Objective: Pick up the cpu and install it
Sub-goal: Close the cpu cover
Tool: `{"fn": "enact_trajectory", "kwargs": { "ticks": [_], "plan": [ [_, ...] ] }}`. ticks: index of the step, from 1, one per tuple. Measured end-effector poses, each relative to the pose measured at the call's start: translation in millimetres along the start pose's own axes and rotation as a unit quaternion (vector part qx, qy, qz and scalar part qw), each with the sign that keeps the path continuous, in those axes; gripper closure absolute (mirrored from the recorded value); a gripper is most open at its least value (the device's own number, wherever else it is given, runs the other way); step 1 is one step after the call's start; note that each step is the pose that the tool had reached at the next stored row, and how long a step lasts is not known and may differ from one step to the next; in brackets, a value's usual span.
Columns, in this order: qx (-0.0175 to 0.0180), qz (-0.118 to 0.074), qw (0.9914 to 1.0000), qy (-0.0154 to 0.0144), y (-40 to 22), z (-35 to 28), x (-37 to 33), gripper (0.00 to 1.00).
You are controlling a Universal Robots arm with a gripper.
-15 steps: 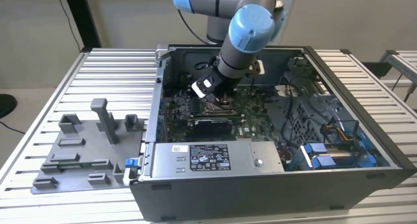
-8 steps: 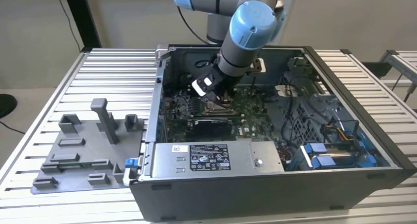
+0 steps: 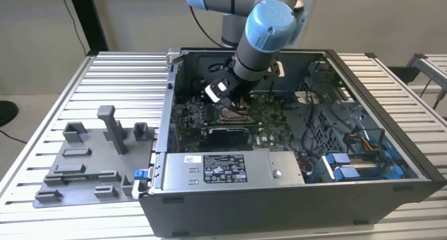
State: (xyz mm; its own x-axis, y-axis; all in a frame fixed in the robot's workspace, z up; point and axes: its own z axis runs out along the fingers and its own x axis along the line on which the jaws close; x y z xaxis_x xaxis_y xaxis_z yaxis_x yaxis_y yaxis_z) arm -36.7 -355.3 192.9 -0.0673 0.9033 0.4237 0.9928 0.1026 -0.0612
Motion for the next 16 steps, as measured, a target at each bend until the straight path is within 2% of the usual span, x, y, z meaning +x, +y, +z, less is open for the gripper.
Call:
{"fn": "enact_trajectory", "kwargs": {
  "ticks": [3, 5, 10, 12, 16],
  "plan": [
    [0.0001, 0.0, 1.0, -0.0001, 0.0, -0.1, 1.3, 1.0],
    [0.0, 0.0, 1.0, 0.0002, -0.1, -2.8, 2.9, 1.0],
    [-0.0001, 0.0, 1.0, 0.0007, -2.2, -22.1, 11.7, 1.0],
    [-0.0001, 0.0, 1.0, 0.0014, -5.7, -27.0, 13.8, 1.0],
    [-0.0002, 0.0, 1.0, 0.0026, -18.1, -27.5, 15.4, 1.0]
  ]
}}
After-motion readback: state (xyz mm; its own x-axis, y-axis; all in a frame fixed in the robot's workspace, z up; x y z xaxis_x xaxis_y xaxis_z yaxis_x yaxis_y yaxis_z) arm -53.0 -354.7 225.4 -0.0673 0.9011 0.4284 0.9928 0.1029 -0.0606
